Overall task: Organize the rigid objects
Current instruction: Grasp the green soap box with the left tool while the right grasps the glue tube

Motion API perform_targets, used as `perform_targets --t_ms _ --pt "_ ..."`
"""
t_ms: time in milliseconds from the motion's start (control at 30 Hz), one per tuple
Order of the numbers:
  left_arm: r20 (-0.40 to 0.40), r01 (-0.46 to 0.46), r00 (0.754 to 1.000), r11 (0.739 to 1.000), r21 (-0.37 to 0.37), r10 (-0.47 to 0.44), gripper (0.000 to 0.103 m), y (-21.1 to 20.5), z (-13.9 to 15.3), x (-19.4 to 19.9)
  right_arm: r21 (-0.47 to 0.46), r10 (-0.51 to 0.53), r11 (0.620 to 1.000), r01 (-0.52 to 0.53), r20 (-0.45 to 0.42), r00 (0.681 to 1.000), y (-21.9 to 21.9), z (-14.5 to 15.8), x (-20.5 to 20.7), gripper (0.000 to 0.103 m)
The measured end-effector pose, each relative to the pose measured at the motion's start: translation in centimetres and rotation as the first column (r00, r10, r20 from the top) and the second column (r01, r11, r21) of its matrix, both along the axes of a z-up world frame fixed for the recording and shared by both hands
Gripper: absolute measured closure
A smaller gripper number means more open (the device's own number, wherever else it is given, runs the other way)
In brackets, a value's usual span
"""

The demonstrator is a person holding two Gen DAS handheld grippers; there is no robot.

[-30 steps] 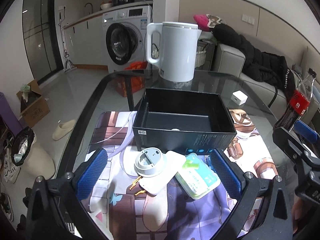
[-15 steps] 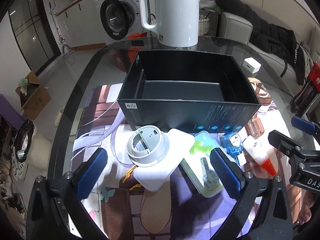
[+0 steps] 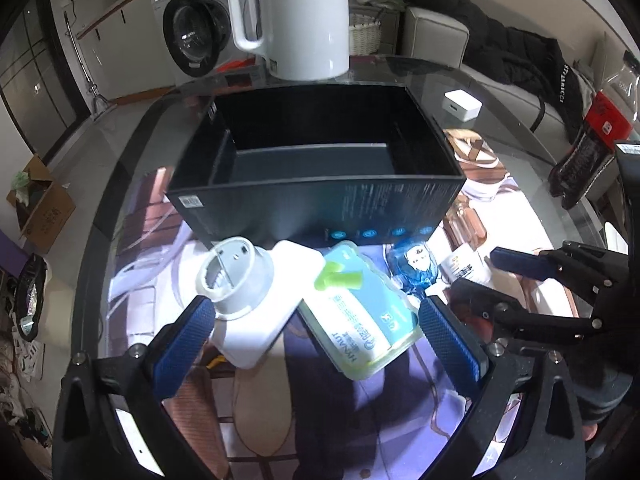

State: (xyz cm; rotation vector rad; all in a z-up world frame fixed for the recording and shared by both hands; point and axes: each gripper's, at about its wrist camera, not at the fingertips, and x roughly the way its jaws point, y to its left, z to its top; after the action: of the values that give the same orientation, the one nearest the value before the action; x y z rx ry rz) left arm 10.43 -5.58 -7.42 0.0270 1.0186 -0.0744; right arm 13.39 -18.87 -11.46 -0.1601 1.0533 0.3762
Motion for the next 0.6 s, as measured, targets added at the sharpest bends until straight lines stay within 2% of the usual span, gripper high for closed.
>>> perform_targets --t_ms 33,67,100,133,167,200,267,333,367,433,467,500,600 --pt "-0.012 0.004 1.000 1.000 -0.017 -0.004 0.002 0.1 -0.1 0.3 -0.013 0.006 1.000 -0.006 -0.003 1.000 0.1 -0.2 -0.1 0.066" --pt "-0.025 0.008 1.000 1.000 -0.029 -0.009 0.002 0.1 -0.3 0.5 -0.028 0.009 1.000 -0.008 0.009 1.000 0.2 -0.2 -0.3 0.068" --pt "-0.037 0.010 0.999 0.999 -0.036 -0.011 0.005 0.1 -0.5 0.6 -0.037 0.016 0.999 -0.016 0.008 1.000 0.3 -0.2 -0.5 0.072" --pt "-0.055 0.016 0.998 0.999 -0.052 -0.019 0.014 0.1 -0.8 0.8 -0.038 0.022 0.999 -0.022 0.006 1.000 0.3 -0.2 -0.5 0.078" --pt "-0.074 0.022 0.997 0.997 -0.071 -0.027 0.015 0.1 -1.1 0.8 -0.032 0.023 0.999 -0.023 0.001 1.000 0.2 -0.2 -0.6 0.080" --pt "-0.071 0.022 0.997 0.998 -0.059 -0.026 0.018 0.0 -1.0 0.7 -0.028 0.023 0.999 -0.023 -0.005 1.000 0.1 -0.1 -0.7 0.081" --pt "-0.056 0.050 0.997 0.998 -0.036 -0.052 0.029 -0.5 -0.8 0.5 -0.024 0.030 0.999 -0.030 -0.012 0.999 0.1 0.0 -0.9 0.082" --pt "-0.038 0.057 0.998 0.998 -0.014 -0.057 0.052 -0.6 -0.4 0.2 -0.022 0.039 0.999 -0.039 -0.016 0.999 0.0 0.1 -1.2 0.082" --pt "-0.034 0.060 0.998 0.998 -0.013 -0.061 0.055 -0.5 -0.2 0.1 -0.020 0.042 0.999 -0.042 -0.016 0.999 0.1 0.2 -1.4 0.082" --pt "-0.032 0.071 0.997 0.997 -0.016 -0.072 0.068 -0.1 0.0 -0.2 -0.015 0.042 0.999 -0.042 -0.008 0.999 0.0 0.5 -1.8 0.082" --pt "-0.031 0.078 0.996 0.997 -0.030 -0.079 0.072 0.0 0.0 -0.3 -0.012 0.043 0.999 -0.043 -0.001 0.999 0.0 0.8 -2.0 0.082" --pt "-0.045 0.085 0.995 0.995 -0.058 -0.087 0.080 0.2 0.0 -0.4 -0.008 0.044 0.999 -0.044 0.003 0.999 -0.1 0.9 -1.9 0.082" --pt "-0.052 0.090 0.994 0.994 -0.057 -0.093 0.080 0.4 -0.1 -0.8 0.007 0.045 0.999 -0.045 0.003 0.999 -0.1 1.2 -2.0 0.082"
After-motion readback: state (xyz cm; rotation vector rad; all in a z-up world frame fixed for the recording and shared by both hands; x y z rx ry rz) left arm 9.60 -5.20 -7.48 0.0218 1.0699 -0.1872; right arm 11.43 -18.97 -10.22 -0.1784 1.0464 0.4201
